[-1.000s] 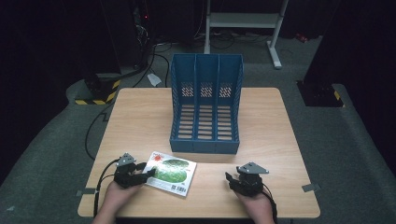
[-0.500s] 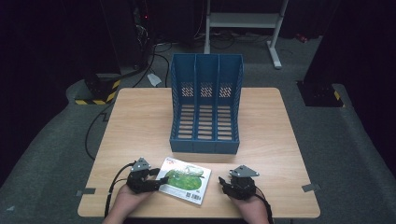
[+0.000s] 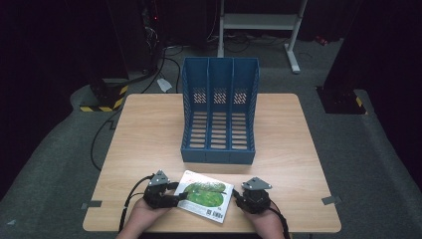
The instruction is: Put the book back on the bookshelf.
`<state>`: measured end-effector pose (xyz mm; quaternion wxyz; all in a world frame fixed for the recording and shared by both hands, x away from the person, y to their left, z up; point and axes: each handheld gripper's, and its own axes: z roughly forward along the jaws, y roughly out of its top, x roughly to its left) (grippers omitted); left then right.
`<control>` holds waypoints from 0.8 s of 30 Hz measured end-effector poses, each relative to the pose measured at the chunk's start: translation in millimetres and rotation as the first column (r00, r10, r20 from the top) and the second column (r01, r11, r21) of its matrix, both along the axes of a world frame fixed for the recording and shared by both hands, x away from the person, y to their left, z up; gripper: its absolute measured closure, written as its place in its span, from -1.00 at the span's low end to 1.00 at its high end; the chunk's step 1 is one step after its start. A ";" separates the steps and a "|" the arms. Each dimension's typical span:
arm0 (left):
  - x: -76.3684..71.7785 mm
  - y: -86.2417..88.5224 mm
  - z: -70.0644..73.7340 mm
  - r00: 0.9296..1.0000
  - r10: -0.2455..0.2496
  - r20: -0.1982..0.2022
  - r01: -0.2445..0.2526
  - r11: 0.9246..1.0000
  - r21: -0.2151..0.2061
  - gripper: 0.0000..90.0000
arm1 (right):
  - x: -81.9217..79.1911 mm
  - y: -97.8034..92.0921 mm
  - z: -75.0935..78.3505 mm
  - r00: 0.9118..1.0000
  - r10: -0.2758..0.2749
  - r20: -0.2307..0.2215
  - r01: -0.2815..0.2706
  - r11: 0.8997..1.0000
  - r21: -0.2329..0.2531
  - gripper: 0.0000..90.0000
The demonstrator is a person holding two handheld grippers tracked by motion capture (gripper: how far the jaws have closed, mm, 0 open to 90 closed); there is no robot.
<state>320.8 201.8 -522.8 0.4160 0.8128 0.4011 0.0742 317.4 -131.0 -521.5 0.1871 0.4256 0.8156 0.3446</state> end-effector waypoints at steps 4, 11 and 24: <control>-0.9 -5.5 0.0 1.000 0.008 -0.001 -0.008 1.000 -0.003 -0.09 | 7.5 -0.1 1.0 0.999 -0.032 -0.007 0.032 0.999 -0.002 0.24; -2.5 -16.1 -0.4 1.000 0.006 0.005 -0.006 1.000 -0.005 -0.08 | 29.5 -4.4 1.2 0.998 -0.068 -0.007 0.068 0.998 -0.002 0.28; -4.3 -20.8 -1.1 1.000 0.003 0.014 -0.003 1.000 -0.004 -0.13 | 29.9 -17.8 11.3 0.996 -0.084 0.014 0.083 0.996 0.024 0.09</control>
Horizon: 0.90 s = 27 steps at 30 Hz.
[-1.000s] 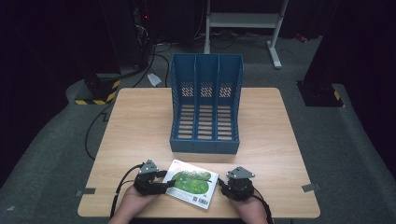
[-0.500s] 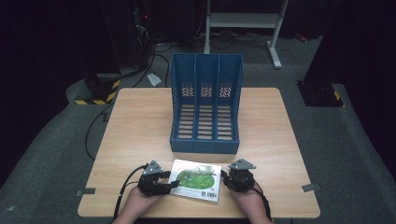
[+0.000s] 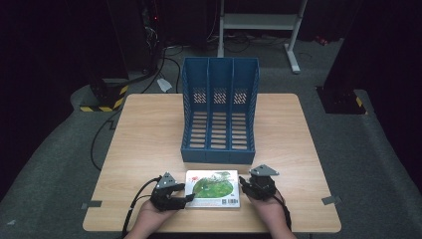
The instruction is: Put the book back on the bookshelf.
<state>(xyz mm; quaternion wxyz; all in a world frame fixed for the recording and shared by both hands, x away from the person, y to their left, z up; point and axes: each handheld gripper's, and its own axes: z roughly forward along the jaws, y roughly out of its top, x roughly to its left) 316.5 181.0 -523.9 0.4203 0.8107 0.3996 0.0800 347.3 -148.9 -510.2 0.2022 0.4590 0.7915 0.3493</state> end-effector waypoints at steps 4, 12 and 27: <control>0.2 0.8 0.1 1.000 0.010 -0.001 -0.010 1.000 0.001 -0.14 | -24.8 -3.9 3.3 1.000 0.031 0.001 -0.031 0.999 0.026 0.03; -0.1 -1.4 1.0 0.999 0.049 0.002 -0.049 0.999 -0.008 -0.21 | -67.6 -5.0 -1.0 0.995 0.104 -0.009 -0.103 0.992 0.074 -0.02; 3.0 -12.6 -1.2 0.994 0.108 -0.016 -0.109 0.993 -0.037 -0.31 | -66.3 21.4 -9.9 0.978 0.207 -0.021 -0.205 0.978 0.048 -0.21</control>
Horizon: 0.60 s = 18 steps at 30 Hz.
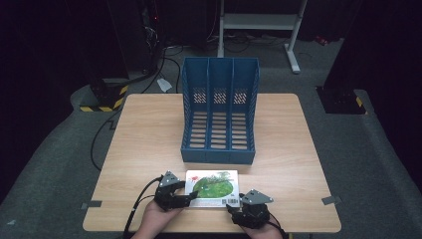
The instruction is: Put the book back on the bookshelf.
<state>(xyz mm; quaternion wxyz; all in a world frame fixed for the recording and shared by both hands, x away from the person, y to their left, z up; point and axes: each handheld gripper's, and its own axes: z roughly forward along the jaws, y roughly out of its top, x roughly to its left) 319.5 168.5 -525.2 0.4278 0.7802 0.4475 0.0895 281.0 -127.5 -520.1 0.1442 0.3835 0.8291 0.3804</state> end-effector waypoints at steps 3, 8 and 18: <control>0.7 -0.3 -0.2 1.000 0.012 0.001 -0.012 1.000 -0.001 -0.30 | 3.6 1.8 -0.3 1.000 0.000 -0.015 0.000 1.000 0.005 -0.28; 2.3 0.1 -0.2 1.000 0.026 -0.007 -0.026 1.000 -0.012 -0.29 | 10.3 4.2 -0.8 0.999 0.013 -0.034 -0.013 1.000 0.003 -0.45; 2.0 -0.5 -0.4 1.000 0.031 0.003 -0.031 0.999 -0.010 -0.30 | 13.7 7.5 -3.2 0.999 0.011 -0.046 -0.011 1.000 0.002 -0.57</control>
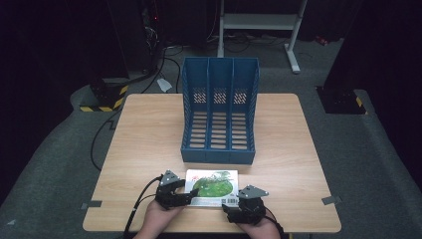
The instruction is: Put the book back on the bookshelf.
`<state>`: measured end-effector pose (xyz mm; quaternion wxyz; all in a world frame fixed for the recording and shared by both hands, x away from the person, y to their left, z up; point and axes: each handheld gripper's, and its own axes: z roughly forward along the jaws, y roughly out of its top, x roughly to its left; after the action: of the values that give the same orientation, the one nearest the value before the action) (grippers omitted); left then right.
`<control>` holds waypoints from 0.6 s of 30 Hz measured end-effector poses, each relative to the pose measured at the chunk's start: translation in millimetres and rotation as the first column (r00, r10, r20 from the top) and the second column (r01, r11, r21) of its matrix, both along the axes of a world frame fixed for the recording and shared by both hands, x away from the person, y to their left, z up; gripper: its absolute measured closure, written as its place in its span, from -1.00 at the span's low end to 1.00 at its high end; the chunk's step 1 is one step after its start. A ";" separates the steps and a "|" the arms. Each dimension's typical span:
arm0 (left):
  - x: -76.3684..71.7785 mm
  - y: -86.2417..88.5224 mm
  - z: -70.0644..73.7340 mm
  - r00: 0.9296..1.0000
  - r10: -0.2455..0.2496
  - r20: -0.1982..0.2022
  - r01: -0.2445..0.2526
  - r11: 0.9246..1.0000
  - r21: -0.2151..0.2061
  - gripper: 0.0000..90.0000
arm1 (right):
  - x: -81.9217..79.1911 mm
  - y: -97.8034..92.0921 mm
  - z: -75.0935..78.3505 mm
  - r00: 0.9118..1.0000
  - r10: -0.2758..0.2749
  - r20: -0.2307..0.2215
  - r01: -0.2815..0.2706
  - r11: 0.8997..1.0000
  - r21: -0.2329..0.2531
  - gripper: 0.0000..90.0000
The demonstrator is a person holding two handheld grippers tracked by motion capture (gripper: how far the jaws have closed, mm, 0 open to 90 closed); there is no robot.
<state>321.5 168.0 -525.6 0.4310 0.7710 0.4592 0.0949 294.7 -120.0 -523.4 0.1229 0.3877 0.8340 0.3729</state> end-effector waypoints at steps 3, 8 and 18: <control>-0.6 0.7 1.0 1.000 -0.002 0.001 0.002 1.000 -0.007 -0.29 | -0.4 -0.2 -0.3 1.000 -0.001 0.003 0.001 1.000 0.000 -0.57; -0.6 1.5 1.6 1.000 -0.005 0.004 0.005 1.000 -0.010 -0.29 | -0.5 -0.3 -0.6 1.000 0.000 0.007 0.000 1.000 0.001 -0.57; -3.2 5.1 7.3 1.000 -0.004 0.026 0.005 0.999 -0.054 -0.27 | -0.8 -0.1 -0.5 1.000 0.011 0.002 -0.010 1.000 -0.003 -0.62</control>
<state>318.2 173.0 -518.3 0.4577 0.7588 0.4542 0.0916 293.9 -120.1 -523.8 0.1224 0.3828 0.8365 0.3725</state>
